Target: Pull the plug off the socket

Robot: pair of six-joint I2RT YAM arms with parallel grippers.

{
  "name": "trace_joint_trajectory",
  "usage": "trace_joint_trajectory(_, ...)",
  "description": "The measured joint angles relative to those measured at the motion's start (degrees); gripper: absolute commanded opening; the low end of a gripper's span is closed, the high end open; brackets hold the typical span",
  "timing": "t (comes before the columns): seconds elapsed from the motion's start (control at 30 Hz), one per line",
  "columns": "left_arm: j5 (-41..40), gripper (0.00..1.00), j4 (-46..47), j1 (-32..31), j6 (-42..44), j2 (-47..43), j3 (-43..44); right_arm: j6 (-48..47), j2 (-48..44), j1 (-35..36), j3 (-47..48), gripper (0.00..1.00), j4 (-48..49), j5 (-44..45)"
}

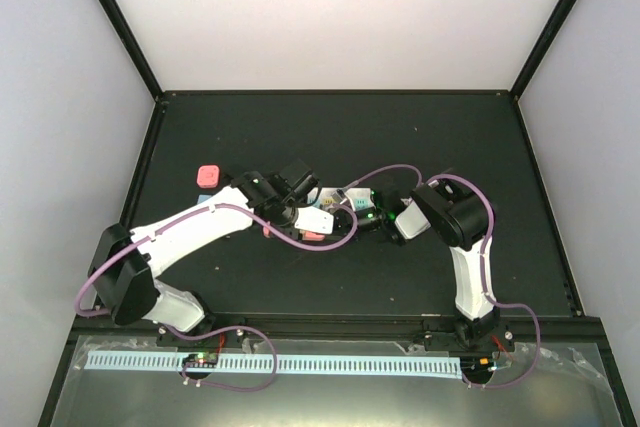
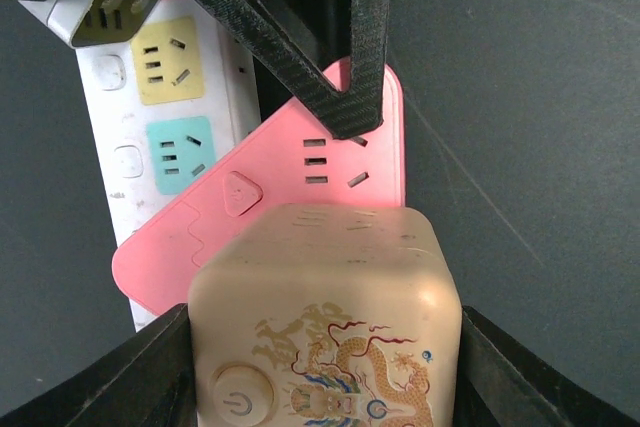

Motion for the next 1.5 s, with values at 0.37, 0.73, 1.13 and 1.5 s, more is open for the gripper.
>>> trace_joint_trajectory(0.37, -1.7, 0.22, -0.4, -1.4, -0.7, -0.1, 0.2, -0.9, 0.0, 0.0, 0.3, 0.01, -0.4, -0.8)
trace_joint_trajectory(0.73, -7.1, 0.18, -2.1, -4.0, -2.6, 4.0, 3.0, -2.3, 0.0, -0.7, 0.3, 0.01, -1.7, 0.1)
trace_joint_trajectory(1.13, 7.7, 0.19, -2.7, -1.4, -4.3, -8.4, 7.8, -3.8, 0.9, -1.0, 0.9, 0.01, -2.9, 4.7)
trace_joint_trajectory(1.5, 9.2, 0.19, -2.7, -0.8, -4.1, -3.3, 12.9, -3.8, 0.9, -1.0, 1.1, 0.18, -3.0, 5.4)
